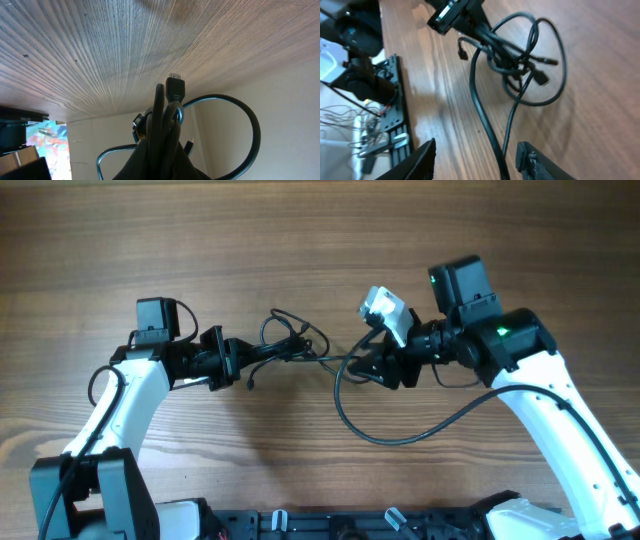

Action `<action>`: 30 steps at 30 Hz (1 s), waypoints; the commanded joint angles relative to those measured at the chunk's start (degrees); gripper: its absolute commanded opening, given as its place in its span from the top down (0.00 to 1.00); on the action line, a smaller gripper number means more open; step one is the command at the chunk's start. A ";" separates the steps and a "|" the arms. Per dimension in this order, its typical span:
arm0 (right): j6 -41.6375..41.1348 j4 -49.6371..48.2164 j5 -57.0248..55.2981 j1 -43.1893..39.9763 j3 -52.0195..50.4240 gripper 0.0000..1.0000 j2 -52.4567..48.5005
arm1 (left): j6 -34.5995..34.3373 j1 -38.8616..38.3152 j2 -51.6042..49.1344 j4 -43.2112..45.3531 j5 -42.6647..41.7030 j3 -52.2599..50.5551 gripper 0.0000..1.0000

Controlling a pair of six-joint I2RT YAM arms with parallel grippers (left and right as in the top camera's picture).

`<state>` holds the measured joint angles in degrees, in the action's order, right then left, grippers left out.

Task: Untangle cables

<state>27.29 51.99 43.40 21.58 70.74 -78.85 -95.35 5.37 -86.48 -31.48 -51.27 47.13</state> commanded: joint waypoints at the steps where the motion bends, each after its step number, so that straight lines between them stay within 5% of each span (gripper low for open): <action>1: 1.18 -3.32 -2.32 4.17 3.19 0.36 0.81 | 0.61 0.26 -0.26 0.15 -1.86 -0.22 0.96; 8: 1.18 -9.42 -29.05 22.64 3.13 0.30 -0.17 | 2.60 0.00 -0.26 0.09 -1.88 -0.22 0.96; 15: 1.25 -14.12 -37.46 26.14 3.13 0.32 -9.03 | 3.93 0.00 -0.26 -1.36 -1.88 -0.22 0.96; 17: 1.22 -14.69 -38.32 26.14 3.13 0.43 -11.28 | 5.07 0.00 -0.26 -1.38 -1.88 -0.22 0.96; 18: 1.20 -14.60 -38.77 26.14 3.13 0.66 -11.72 | 5.40 0.00 -0.26 -1.38 -1.88 -0.22 0.96; 20: 0.22 -14.25 -38.84 26.14 3.13 0.94 -11.43 | 5.35 0.00 -0.26 -1.33 -1.86 -0.22 0.96; 30: -1.64 -10.97 -8.48 26.01 3.15 0.96 9.16 | 1.66 0.07 -0.26 -0.90 7.10 -0.22 0.96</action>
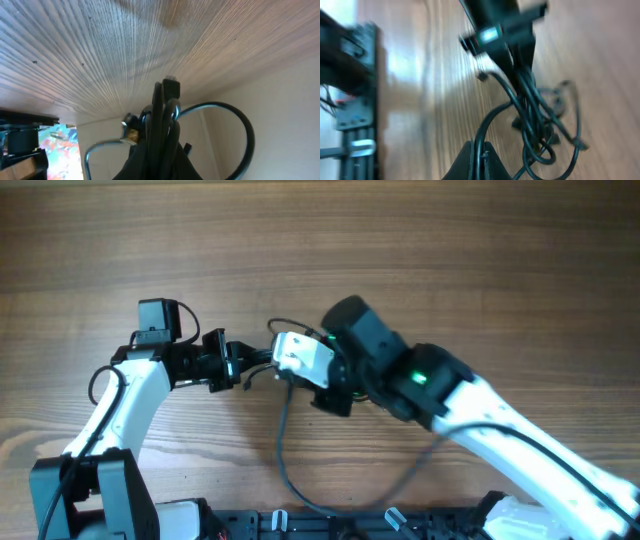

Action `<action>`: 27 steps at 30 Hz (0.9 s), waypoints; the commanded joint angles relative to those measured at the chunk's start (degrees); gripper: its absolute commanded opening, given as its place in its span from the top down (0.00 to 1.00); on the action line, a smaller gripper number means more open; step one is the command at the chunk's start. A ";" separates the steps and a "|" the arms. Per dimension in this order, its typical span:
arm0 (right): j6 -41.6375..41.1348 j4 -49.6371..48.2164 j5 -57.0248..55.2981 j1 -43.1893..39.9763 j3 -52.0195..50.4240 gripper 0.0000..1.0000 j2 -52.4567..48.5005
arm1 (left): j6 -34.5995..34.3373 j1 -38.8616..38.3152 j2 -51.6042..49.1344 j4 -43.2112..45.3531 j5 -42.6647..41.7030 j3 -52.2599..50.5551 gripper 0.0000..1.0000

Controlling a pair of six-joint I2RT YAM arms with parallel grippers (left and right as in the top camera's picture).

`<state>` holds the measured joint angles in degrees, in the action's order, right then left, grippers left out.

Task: Untangle cables

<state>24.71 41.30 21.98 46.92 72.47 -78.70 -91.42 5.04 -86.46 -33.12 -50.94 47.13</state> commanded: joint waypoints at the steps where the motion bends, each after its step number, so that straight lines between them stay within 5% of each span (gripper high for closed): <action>1: 1.25 -0.28 13.09 0.70 1.42 0.96 12.39 | -2.27 0.39 -0.28 0.72 7.80 -0.22 0.96; 7: 2.03 -0.76 7.10 -0.70 1.42 0.96 26.18 | -2.25 0.39 -0.28 0.72 9.07 -0.22 0.96; 13: -13.03 -0.63 -12.02 -1.29 1.40 0.96 20.17 | 1.49 0.39 -0.28 0.83 9.05 -0.22 0.96; 18: -34.99 2.08 -22.16 -1.31 1.40 0.96 6.47 | 15.80 0.39 -0.28 4.35 9.03 -0.22 0.96; 20: -43.15 3.63 -25.22 -2.27 1.40 0.96 0.04 | 27.43 0.39 -0.28 5.95 9.03 -0.22 0.96; 23: -48.68 4.22 -22.93 -9.31 1.40 0.96 -5.18 | 41.24 0.37 -0.28 8.31 6.12 -0.22 0.96; 27: -49.31 4.24 -13.66 -18.82 1.29 0.96 -7.58 | 48.96 0.37 -0.28 16.33 -6.62 -0.22 0.96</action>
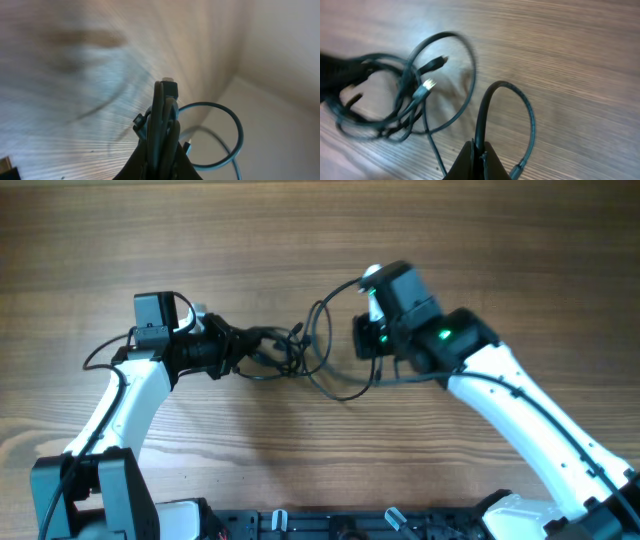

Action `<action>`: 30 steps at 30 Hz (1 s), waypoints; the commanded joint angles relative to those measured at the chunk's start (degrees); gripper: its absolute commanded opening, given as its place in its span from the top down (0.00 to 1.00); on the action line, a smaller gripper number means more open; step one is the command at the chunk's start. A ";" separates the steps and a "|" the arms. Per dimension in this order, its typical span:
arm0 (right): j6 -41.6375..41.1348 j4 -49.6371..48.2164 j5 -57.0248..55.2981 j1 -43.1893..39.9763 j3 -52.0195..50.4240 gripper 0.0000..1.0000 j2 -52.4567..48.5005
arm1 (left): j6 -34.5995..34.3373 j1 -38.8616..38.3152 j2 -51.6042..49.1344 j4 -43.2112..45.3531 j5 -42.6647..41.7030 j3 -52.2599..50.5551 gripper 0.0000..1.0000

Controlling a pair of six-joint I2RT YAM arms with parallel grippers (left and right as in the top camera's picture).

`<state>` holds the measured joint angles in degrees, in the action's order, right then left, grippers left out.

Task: Untangle cables

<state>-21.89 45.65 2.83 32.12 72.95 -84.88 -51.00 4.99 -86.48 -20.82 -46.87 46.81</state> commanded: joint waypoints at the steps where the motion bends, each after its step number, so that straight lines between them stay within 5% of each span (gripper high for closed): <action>1: -2.69 -0.11 5.99 -5.46 0.79 0.96 -1.77 | 8.63 0.42 -0.26 6.21 -12.81 0.11 0.96; 10: -2.82 -8.04 10.16 -9.70 -1.29 0.96 -7.63 | 9.03 0.37 -0.26 23.21 -33.70 0.11 0.96; 19: 8.28 -26.84 9.66 -9.70 -1.29 0.92 -8.79 | 17.62 -6.93 -0.33 19.71 -34.69 0.11 0.95; 27: 11.19 -27.93 -16.68 -9.70 -1.29 0.96 -8.79 | 19.30 -8.11 -0.52 15.52 -34.21 0.11 0.94; 30: 7.58 -25.22 -11.74 -9.70 -1.29 0.96 -8.79 | 19.63 -8.15 -0.52 10.25 -27.08 0.11 0.95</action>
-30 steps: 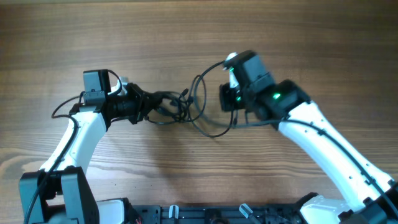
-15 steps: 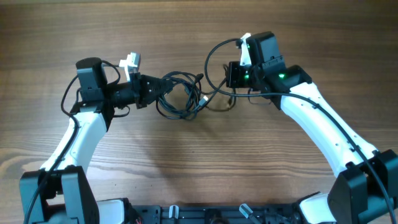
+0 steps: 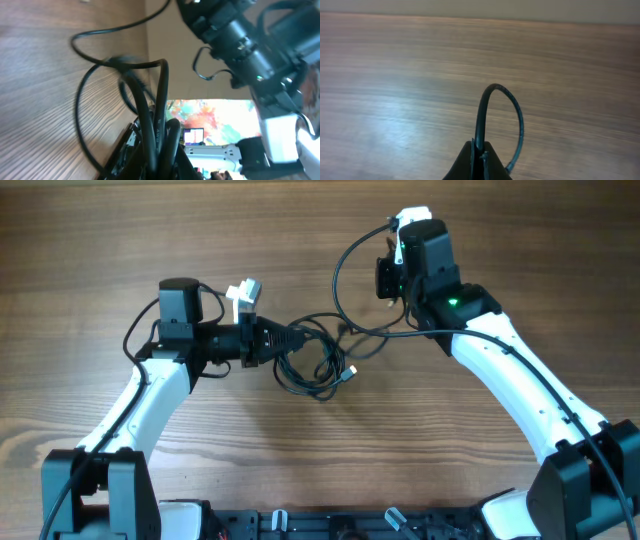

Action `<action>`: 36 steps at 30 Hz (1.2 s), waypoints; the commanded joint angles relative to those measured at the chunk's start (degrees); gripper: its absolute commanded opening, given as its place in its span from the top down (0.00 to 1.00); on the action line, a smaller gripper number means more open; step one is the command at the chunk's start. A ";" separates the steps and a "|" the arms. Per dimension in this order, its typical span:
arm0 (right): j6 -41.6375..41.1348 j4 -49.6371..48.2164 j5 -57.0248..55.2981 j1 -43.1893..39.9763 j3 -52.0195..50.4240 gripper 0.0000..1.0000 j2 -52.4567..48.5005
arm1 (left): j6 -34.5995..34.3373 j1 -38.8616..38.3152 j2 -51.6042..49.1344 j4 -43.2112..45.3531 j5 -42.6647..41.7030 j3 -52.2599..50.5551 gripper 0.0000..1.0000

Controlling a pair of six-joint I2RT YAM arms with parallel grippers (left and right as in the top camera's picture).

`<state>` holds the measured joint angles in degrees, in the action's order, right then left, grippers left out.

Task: Untangle cables

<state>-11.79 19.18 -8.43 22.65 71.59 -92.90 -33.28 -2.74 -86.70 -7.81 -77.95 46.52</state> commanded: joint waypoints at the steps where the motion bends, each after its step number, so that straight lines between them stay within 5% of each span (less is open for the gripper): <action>1: -4.09 3.06 5.46 -0.24 0.04 0.96 -0.76 | 4.50 -0.72 -0.31 -6.58 8.46 0.39 0.96; 5: -6.84 4.74 19.10 -0.24 0.07 0.96 -0.76 | 10.84 -3.39 -0.31 -11.37 10.45 0.39 0.95; 23: -1.84 -2.25 14.16 -3.56 0.04 0.91 -7.04 | 19.65 -7.04 -0.31 -15.58 19.76 0.39 0.89; 25: -0.52 -4.13 14.75 -3.56 0.09 0.80 -6.78 | 21.16 -7.56 -0.31 -15.61 19.30 0.39 0.83; 26: 0.59 -5.22 15.47 -3.58 0.17 0.65 -6.25 | 21.14 -7.65 -0.31 -15.61 19.26 0.39 0.80; 27: 1.31 -5.66 16.76 -3.61 0.85 0.38 -5.18 | 21.16 -7.65 -0.31 -15.61 19.06 0.39 0.78; 28: 1.29 -5.62 17.97 -3.61 1.53 0.31 -4.20 | 21.16 -7.65 -0.31 -15.61 19.06 0.39 0.75; 32: 1.31 -2.16 24.68 -3.61 1.97 0.23 1.31 | 21.16 -7.65 -0.31 -15.58 19.15 0.39 0.63; 36: 1.25 13.38 36.98 -3.61 1.95 0.21 3.87 | 21.07 -7.65 -0.31 -15.58 24.20 0.39 0.51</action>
<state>-10.98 28.16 19.05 19.29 73.01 -89.91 -12.91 -10.13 -86.72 -23.57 -56.51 46.76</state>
